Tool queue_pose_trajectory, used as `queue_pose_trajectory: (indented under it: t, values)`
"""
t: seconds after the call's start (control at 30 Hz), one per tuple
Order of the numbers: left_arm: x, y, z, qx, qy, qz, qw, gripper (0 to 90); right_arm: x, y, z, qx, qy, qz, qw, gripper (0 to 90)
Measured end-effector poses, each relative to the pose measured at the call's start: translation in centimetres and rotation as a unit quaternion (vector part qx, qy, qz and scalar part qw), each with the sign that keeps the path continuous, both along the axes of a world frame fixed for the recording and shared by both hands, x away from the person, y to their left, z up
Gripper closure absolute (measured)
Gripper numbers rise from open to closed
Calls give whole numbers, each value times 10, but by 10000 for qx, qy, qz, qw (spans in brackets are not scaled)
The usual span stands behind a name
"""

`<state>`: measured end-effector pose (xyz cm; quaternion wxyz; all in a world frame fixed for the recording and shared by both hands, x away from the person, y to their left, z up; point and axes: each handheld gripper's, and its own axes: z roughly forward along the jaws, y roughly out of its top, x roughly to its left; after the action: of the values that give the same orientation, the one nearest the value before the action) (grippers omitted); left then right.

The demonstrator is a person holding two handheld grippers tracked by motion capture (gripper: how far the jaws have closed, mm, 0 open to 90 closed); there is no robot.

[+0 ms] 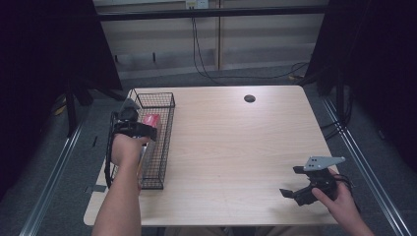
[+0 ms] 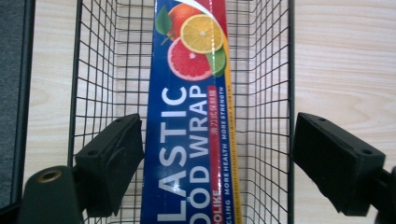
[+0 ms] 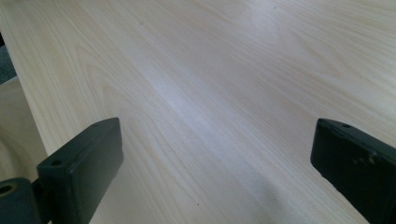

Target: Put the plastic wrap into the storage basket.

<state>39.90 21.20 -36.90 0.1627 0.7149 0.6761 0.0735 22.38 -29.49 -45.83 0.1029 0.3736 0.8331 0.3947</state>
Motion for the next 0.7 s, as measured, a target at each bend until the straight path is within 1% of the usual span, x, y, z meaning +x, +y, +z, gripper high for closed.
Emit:
queue_pose_trajectory:
  t: [0.07,0.1,0.13,0.17,0.2,0.3,0.43,0.47,0.5,0.57,0.7]
  values:
    - [0,-2,3,-6,-71,-81,9999,154,0,0,0,-1,14,-4,10000,26]
    - [-1,-4,5,-74,-75,-78,9999,152,0,0,0,6,7,10,10000,26]
    - [-1,-5,6,-113,-80,-137,9998,152,1,0,0,9,6,11,10000,26]
    - [-1,-6,8,-111,-75,-210,9997,152,2,1,1,12,0,1,10000,26]
    - [-2,-8,10,-148,-100,-220,9996,152,3,2,1,8,-13,16,10000,26]
    - [-2,-12,15,-212,-146,-399,9989,152,4,5,0,7,9,67,10000,26]
    - [-4,-18,20,-313,-214,-531,9979,151,5,7,0,-15,8,107,9999,26]
    - [-4,-20,21,-354,-224,-539,9977,152,5,6,0,-15,8,107,9999,26]
    - [-4,-20,21,-341,-247,-601,9973,151,6,6,0,-9,3,108,9999,26]
    - [-4,-22,22,-386,-257,-664,9967,152,5,6,0,-16,-20,99,9999,26]
    - [-5,-25,23,-436,-288,-763,9957,152,5,6,0,-8,8,114,9999,26]
